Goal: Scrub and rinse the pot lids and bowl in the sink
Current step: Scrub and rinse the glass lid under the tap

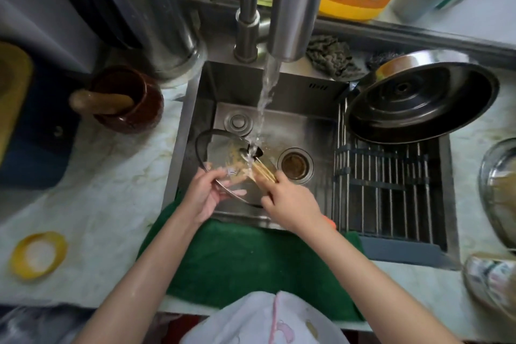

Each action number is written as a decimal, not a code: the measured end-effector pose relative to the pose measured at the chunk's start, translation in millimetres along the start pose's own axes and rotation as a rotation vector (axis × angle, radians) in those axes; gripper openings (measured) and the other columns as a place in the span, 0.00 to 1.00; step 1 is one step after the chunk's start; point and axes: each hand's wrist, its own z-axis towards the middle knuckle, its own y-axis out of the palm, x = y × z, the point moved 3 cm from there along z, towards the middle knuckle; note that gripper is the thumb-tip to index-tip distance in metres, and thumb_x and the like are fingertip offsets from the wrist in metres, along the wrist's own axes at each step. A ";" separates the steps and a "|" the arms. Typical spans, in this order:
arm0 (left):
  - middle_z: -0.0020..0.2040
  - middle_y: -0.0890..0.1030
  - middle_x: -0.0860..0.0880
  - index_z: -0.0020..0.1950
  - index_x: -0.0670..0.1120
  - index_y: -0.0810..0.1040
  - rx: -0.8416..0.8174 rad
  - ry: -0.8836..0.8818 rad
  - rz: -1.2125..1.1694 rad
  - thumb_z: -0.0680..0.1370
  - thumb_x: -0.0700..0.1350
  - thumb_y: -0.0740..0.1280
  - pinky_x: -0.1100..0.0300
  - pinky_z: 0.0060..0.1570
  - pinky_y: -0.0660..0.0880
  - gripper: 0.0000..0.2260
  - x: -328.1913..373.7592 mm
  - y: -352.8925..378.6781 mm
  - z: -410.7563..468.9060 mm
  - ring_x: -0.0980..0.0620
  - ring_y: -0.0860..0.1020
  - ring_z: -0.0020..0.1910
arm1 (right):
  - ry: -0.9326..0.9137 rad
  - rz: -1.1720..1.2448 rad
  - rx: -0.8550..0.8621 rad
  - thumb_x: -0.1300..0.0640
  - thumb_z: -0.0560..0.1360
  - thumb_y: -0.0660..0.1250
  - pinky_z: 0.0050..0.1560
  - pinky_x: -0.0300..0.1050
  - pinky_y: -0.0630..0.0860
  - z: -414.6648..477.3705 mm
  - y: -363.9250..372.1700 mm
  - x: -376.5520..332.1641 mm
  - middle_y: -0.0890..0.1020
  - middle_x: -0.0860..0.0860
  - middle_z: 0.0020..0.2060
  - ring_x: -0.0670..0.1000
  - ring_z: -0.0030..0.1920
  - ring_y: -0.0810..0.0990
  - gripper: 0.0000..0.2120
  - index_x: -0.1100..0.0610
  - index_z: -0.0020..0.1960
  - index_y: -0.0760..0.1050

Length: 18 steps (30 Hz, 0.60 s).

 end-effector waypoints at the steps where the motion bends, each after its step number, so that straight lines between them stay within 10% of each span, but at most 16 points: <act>1: 0.52 0.82 0.40 0.52 0.41 0.66 0.029 0.001 -0.015 0.82 0.38 0.56 0.44 0.36 0.81 0.02 -0.2 -0.3 0.1 0.43 0.84 0.44 | 0.003 -0.002 0.005 0.49 0.78 0.55 0.41 0.51 0.74 6.8 -1.5 -3.8 0.69 0.53 0.61 0.59 0.48 0.79 0.25 0.42 0.75 0.58; 5: 0.52 0.80 0.38 0.57 0.40 0.67 0.140 0.011 0.022 0.83 0.42 0.56 0.48 0.39 0.81 0.07 -5.1 -3.5 4.1 0.47 0.82 0.41 | -0.213 0.020 0.016 0.48 0.80 0.56 0.36 0.50 0.76 -18.6 3.4 -20.6 0.71 0.50 0.57 0.57 0.40 0.80 0.21 0.42 0.73 0.62; 18: 0.35 0.79 0.46 0.49 0.43 0.64 0.155 -0.001 -0.109 0.83 0.40 0.54 0.37 0.37 0.79 0.04 -10.3 11.2 0.8 0.39 0.83 0.45 | 0.084 -0.138 -0.031 0.50 0.79 0.55 0.40 0.50 0.79 -5.3 -0.4 28.4 0.72 0.54 0.59 0.58 0.42 0.80 0.23 0.43 0.73 0.62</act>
